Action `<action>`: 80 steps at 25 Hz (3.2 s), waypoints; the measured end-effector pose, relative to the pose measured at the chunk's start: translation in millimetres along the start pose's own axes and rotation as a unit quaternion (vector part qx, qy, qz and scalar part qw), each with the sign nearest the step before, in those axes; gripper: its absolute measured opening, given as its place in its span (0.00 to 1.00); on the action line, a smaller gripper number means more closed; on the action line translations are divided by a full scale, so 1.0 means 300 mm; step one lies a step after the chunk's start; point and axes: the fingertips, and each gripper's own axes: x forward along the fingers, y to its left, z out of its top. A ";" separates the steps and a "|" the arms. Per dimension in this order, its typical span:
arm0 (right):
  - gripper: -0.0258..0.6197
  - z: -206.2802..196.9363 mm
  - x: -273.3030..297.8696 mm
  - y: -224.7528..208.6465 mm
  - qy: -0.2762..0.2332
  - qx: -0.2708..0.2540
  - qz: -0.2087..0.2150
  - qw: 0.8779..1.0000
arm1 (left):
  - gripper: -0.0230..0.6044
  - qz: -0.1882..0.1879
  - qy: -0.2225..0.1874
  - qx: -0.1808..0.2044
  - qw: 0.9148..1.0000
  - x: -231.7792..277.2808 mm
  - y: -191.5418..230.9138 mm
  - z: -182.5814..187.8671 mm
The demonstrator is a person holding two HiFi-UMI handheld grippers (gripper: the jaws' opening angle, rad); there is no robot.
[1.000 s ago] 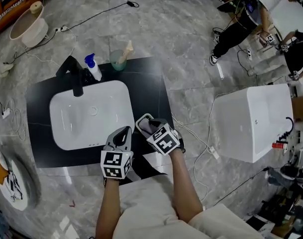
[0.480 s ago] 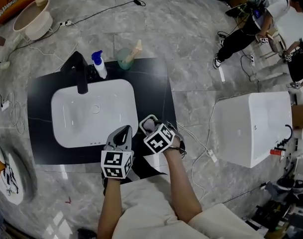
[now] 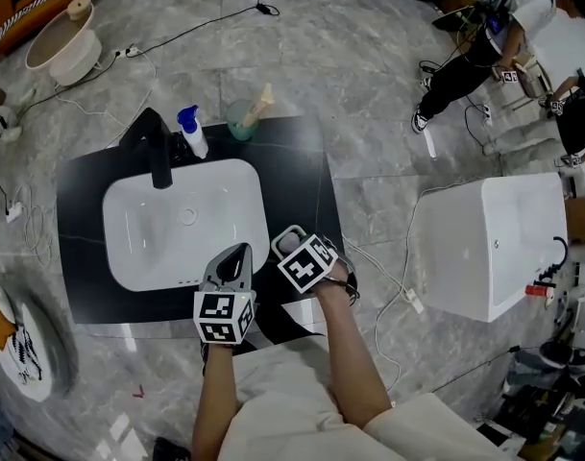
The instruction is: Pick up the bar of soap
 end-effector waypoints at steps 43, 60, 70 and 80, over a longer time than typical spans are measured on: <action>0.33 0.108 -0.257 0.017 -0.322 0.219 -0.025 0.920 | 0.05 -0.091 -0.004 0.094 0.991 -0.091 -0.039 0.092; 0.33 0.111 -0.364 0.234 -0.430 0.291 -0.035 0.854 | 0.05 -0.111 0.007 0.112 0.987 -0.259 0.086 0.082; 0.33 0.131 -0.391 0.335 -0.466 0.322 -0.049 0.823 | 0.05 -0.126 0.000 0.127 0.984 -0.353 0.156 0.083; 0.33 0.137 -0.413 0.407 -0.486 0.313 -0.064 0.814 | 0.05 -0.140 -0.003 0.136 0.981 -0.397 0.197 0.033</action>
